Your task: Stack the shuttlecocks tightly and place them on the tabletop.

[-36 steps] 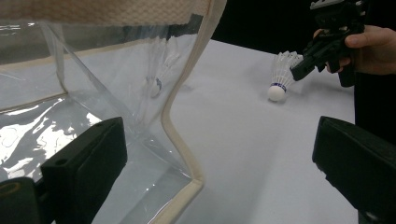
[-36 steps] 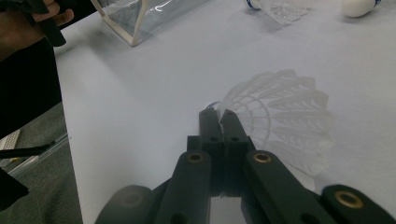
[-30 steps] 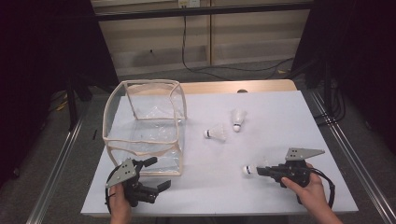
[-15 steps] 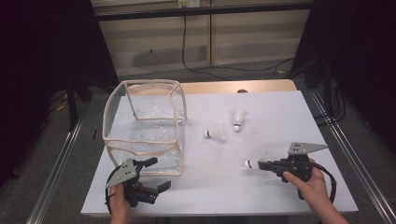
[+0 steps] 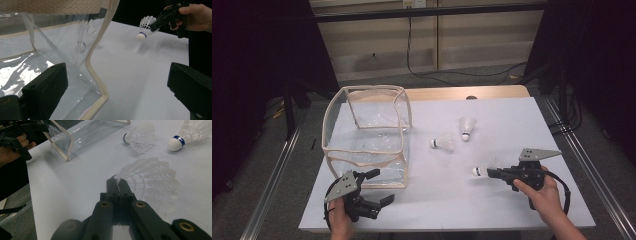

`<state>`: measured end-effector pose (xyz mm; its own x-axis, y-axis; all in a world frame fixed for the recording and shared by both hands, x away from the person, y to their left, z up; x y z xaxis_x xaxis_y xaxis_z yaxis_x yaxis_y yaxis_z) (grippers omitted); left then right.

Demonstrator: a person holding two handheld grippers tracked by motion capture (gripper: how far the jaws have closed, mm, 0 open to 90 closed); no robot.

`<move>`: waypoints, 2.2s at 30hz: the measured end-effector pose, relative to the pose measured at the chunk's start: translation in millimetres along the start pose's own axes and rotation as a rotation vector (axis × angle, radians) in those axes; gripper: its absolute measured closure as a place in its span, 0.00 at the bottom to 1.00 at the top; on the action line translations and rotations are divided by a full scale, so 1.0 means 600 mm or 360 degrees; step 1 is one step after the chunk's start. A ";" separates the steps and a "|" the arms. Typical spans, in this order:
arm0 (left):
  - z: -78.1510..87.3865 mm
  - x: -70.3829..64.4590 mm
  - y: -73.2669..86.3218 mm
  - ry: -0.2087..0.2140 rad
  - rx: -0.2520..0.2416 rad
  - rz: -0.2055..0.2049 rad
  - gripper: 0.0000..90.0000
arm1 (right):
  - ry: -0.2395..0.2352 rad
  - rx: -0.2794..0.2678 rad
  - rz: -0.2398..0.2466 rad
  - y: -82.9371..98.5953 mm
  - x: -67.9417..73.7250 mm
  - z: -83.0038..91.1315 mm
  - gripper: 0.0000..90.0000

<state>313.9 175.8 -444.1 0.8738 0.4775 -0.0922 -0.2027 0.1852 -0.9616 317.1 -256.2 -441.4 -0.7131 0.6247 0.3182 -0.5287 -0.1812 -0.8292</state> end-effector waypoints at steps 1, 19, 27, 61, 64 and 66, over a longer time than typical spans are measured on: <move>0.000 0.000 0.000 -0.0001 0.0001 -0.0001 0.04 | -0.0001 -0.0002 0.0000 -0.001 0.000 0.000 1.00; 0.007 0.003 -0.001 -0.0007 -0.0030 0.0013 0.04 | 0.0011 -0.0008 0.0002 -0.024 -0.006 -0.012 1.00; 0.008 0.005 0.000 -0.0011 -0.0029 0.0001 0.04 | 0.0019 -0.0014 -0.0004 -0.028 -0.011 -0.017 1.00; 0.009 0.012 0.002 -0.0004 -0.0088 0.0007 0.03 | 0.0033 0.0002 -0.0008 -0.049 -0.020 -0.033 1.00; 0.008 0.012 0.002 0.0003 -0.0098 0.0007 0.03 | 0.0034 0.0000 -0.0011 -0.050 -0.021 -0.033 1.00; 0.008 0.012 0.002 0.0000 -0.0097 0.0004 0.03 | 0.0036 0.0002 -0.0013 -0.051 -0.022 -0.032 1.00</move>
<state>317.9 183.6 -444.7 0.8731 0.4782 -0.0948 -0.1779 0.1314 -0.9752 351.5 -244.0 -429.0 -0.6981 0.6433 0.3144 -0.5352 -0.1771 -0.8260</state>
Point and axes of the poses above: each handheld gripper's, and its own axes: z roughly backward along the jaws, y roughly out of its underside, x roughly to its left, the point moved 4 cm from there along -z, roughly forward along the jaws, and after that the axes turned 1 degree about -y, right-handed, at the moved point
